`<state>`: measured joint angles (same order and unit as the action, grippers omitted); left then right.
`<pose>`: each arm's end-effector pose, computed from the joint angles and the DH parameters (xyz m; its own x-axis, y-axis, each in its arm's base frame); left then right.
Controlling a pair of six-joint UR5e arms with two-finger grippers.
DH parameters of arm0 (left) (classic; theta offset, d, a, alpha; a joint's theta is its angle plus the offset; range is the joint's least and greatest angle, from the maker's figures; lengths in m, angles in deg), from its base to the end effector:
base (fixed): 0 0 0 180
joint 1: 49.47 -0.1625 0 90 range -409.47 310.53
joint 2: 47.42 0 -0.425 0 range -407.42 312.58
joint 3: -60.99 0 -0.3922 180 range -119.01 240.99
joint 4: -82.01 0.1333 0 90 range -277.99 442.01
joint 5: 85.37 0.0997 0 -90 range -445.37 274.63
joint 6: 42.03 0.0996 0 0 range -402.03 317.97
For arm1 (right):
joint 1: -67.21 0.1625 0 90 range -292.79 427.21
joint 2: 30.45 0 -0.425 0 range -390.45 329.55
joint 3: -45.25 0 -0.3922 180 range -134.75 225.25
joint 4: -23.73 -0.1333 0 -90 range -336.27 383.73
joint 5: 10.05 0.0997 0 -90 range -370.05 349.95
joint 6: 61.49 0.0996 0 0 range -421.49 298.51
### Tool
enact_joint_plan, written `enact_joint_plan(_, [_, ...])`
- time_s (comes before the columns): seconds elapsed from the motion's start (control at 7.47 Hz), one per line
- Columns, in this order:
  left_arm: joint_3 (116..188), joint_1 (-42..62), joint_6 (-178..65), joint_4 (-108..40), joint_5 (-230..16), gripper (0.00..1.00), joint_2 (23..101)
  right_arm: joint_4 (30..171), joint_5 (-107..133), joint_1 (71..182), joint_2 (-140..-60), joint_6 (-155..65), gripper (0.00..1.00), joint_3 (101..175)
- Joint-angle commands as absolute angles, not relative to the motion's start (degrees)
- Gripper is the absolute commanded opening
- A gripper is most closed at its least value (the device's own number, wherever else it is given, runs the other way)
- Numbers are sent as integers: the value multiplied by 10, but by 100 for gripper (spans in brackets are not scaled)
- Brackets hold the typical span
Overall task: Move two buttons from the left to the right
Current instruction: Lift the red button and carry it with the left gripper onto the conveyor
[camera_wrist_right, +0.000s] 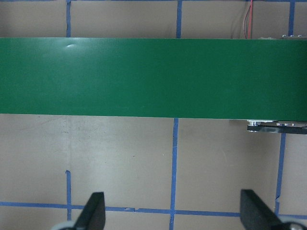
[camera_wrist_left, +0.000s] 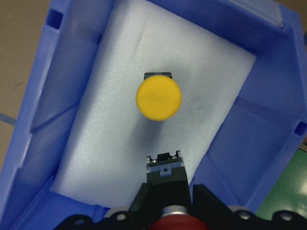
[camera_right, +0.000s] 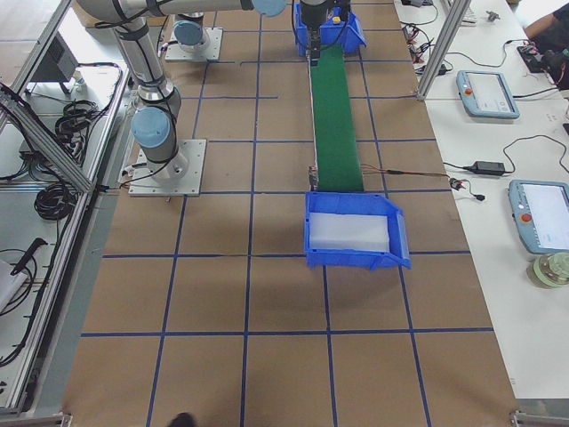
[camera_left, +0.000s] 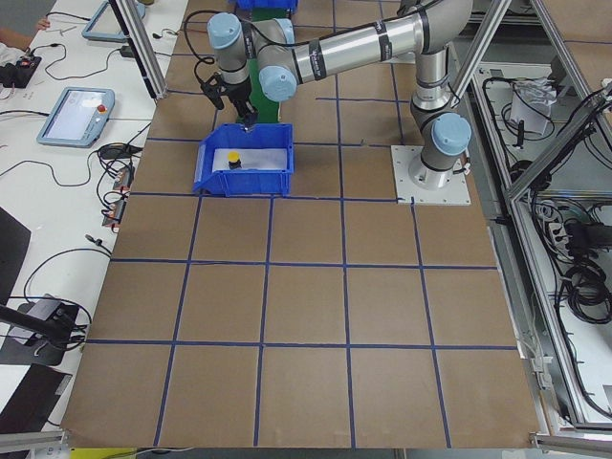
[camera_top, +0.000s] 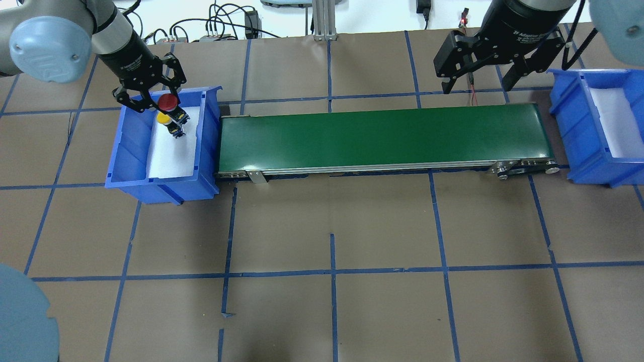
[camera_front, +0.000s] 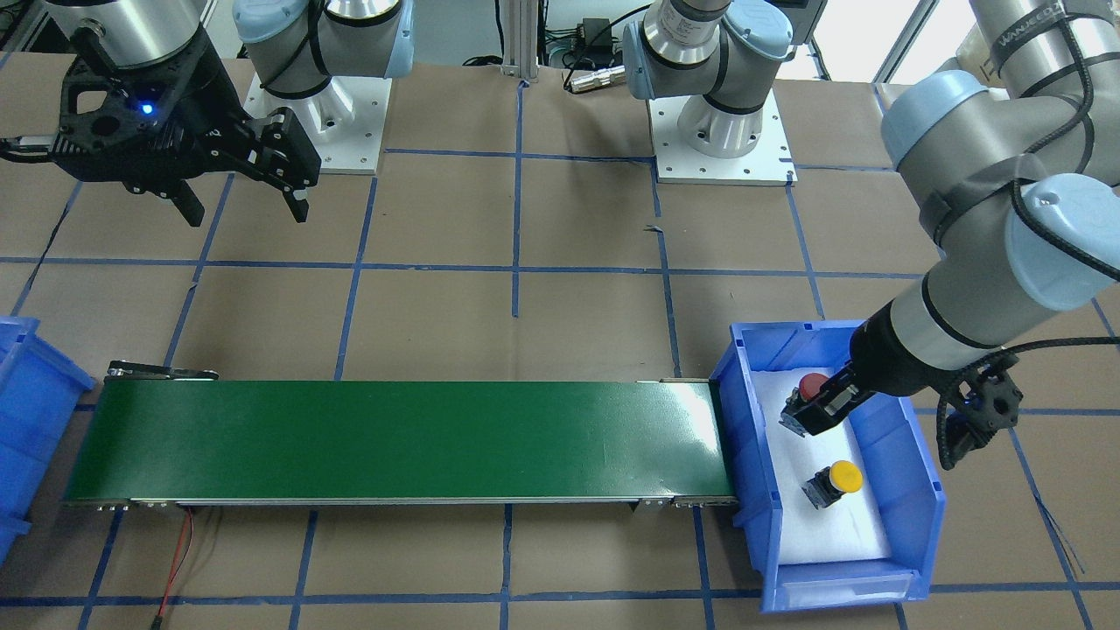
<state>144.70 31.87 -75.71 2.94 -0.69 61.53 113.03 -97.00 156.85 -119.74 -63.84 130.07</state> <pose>-0.0480 -0.6318 0.3764 -0.7353 -0.6750 0.0604 -0.6709 0.7376 0.0765 0.1354 -0.5032 0.5253 -0.9980 -0.0381 -0.0504 -0.0347 0.9971 -0.0679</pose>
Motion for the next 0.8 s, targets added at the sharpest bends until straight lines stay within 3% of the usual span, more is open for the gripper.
enact_joint_plan(0.0, [1447,366,-923,31,-10,35,619,1130,-970,1564,-1197,-656,100,1301])
enact_joint_plan(0.67, [1447,432,-1080,106,-11,35,707,1129,-967,1558,-1197,-678,100,1302])
